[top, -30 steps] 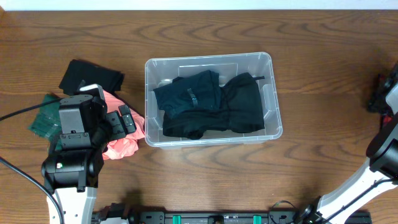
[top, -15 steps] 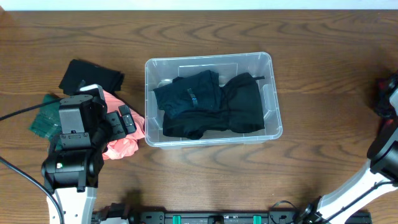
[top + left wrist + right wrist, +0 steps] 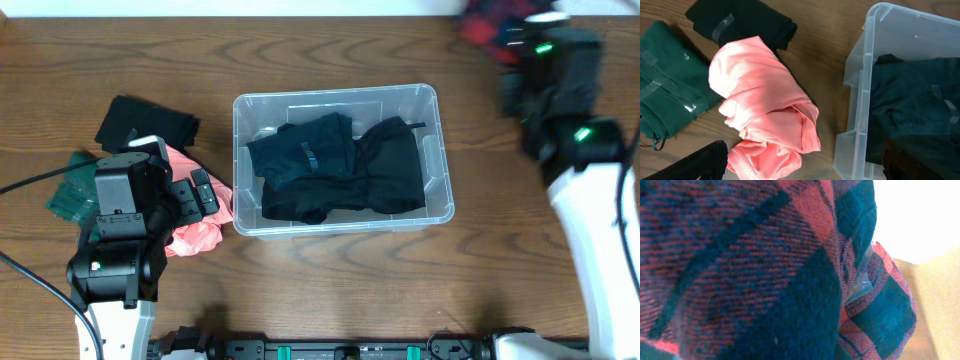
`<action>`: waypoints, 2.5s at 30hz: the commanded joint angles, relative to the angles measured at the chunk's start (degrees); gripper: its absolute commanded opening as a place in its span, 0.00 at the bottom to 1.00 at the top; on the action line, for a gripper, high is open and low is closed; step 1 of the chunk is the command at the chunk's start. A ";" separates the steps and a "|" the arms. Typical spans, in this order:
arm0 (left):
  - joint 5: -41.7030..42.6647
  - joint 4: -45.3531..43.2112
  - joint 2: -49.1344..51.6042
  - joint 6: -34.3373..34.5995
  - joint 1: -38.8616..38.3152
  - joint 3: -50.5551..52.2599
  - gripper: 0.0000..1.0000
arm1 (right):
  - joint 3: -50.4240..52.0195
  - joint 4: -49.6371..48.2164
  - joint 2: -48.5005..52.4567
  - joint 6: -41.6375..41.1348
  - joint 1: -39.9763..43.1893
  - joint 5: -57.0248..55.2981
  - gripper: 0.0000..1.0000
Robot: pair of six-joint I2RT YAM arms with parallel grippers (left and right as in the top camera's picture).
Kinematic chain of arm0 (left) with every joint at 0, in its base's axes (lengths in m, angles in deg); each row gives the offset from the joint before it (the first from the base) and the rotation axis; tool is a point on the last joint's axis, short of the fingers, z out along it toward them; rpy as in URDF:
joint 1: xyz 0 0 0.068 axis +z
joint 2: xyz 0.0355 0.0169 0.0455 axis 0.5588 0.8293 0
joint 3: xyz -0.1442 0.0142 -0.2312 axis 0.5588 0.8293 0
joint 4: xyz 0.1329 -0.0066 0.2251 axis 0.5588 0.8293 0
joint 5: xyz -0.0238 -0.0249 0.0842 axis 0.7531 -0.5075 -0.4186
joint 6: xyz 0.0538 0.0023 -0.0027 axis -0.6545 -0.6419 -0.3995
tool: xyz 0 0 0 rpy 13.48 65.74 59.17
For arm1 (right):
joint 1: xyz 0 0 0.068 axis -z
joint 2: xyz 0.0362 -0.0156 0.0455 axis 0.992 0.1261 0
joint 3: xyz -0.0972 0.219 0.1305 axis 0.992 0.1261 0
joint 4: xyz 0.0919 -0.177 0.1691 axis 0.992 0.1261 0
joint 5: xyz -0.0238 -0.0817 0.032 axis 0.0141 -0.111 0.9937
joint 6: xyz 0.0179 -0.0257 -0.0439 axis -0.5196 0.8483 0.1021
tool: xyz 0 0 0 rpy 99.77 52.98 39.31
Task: Pack container
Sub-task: 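Lay the plaid shirt flat in the bin and withdraw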
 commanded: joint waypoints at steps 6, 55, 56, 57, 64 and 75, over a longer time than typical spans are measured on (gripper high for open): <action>-0.68 0.37 0.02 -0.57 0.28 -1.11 0.98 | 0.00 11.69 2.38 -2.16 -24.50 0.70 0.01; -0.70 0.35 0.00 -0.57 0.28 -1.11 0.98 | -0.83 16.98 31.12 -10.34 -33.42 24.48 0.01; -0.68 0.35 0.00 -0.57 0.28 -1.11 0.98 | -1.38 17.27 30.38 -10.32 -32.68 24.24 0.01; -0.70 0.33 0.00 -0.57 0.28 -1.11 0.98 | -2.19 17.92 28.98 -10.32 -31.74 23.82 0.02; -0.70 -0.76 0.02 -0.59 0.28 -1.11 0.98 | -7.85 19.54 13.66 -4.61 -25.00 23.02 0.45; -5.81 1.25 8.41 8.41 8.96 -0.59 0.98 | -8.24 21.92 0.26 -5.51 -7.43 18.91 0.79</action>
